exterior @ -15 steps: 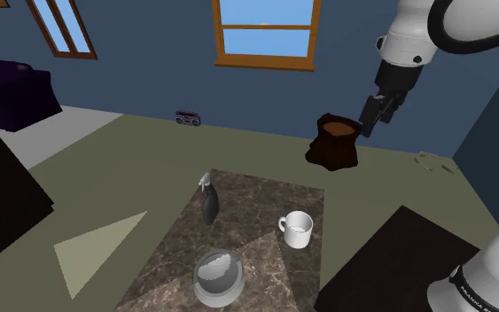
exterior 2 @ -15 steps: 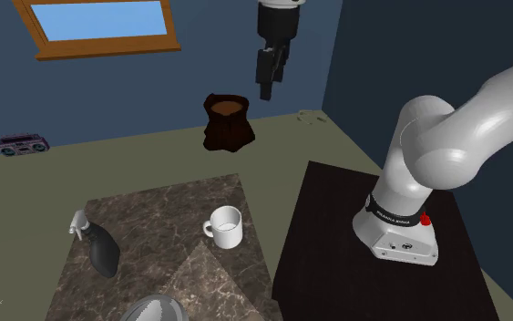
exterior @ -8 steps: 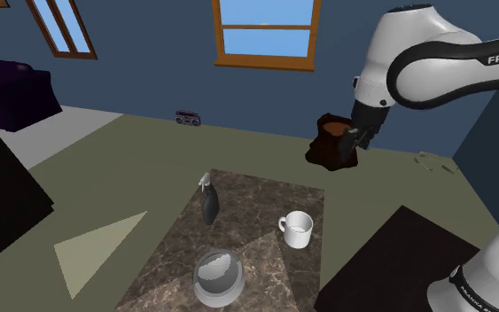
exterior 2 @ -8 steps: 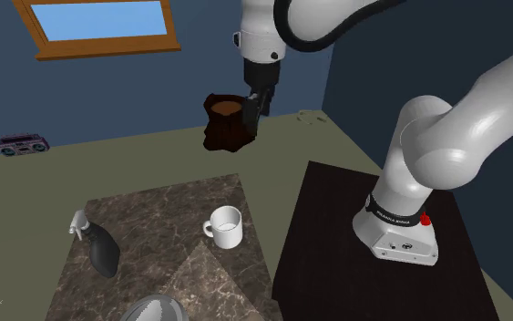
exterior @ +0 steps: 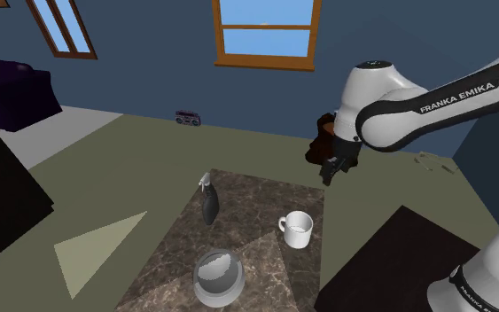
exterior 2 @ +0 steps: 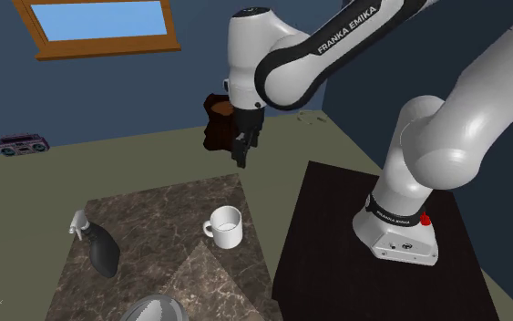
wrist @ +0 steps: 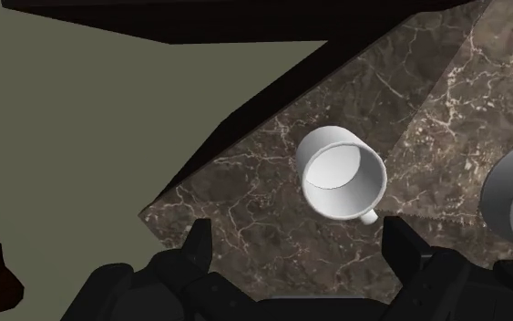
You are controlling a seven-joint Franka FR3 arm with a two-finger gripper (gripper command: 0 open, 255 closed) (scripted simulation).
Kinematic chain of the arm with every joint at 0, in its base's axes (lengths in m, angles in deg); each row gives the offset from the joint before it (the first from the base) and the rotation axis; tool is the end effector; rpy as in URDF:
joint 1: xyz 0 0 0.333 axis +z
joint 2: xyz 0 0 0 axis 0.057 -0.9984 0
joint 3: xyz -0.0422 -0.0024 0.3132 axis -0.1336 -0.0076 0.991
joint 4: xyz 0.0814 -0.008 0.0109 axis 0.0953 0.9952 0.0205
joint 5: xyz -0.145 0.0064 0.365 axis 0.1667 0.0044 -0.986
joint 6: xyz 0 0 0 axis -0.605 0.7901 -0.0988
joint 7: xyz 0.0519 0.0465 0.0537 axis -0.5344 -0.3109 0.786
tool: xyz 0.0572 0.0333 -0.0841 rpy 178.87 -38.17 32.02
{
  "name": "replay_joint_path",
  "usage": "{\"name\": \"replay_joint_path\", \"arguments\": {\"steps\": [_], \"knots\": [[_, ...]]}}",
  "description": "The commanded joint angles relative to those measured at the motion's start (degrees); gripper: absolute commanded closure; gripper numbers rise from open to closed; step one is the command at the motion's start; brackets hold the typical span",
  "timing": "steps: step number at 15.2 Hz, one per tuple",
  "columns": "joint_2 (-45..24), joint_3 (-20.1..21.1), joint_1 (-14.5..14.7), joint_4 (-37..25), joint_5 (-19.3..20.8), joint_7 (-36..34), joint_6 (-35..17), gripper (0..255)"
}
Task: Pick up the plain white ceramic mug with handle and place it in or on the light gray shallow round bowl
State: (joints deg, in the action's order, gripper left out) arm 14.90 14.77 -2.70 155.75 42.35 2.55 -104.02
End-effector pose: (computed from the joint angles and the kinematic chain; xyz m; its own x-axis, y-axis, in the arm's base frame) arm 0.3889 0.0429 0.3621 0.9987 0.0041 0.0504 0.0030 -0.9998 0.0217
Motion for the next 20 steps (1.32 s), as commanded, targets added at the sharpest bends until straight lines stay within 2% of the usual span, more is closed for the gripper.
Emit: {"name": "replay_joint_path", "arguments": {"steps": [1,7,13,15,20], "knots": [[-4.45,0.33,-0.06,0.68,0.05,-0.4,-5.22,0],[-19.22,1.31,-0.47,-0.49,1.55,-2.49,-18.59,0],[-35.12,0.55,0.15,-4.99,5.92,-6.47,-29.69,0],[-40.22,-0.37,1.05,-7.09,7.2,-7.67,-32.62,0],[-45.07,-1.94,2.36,-8.47,8.39,-8.63,-36.12,0]]}}
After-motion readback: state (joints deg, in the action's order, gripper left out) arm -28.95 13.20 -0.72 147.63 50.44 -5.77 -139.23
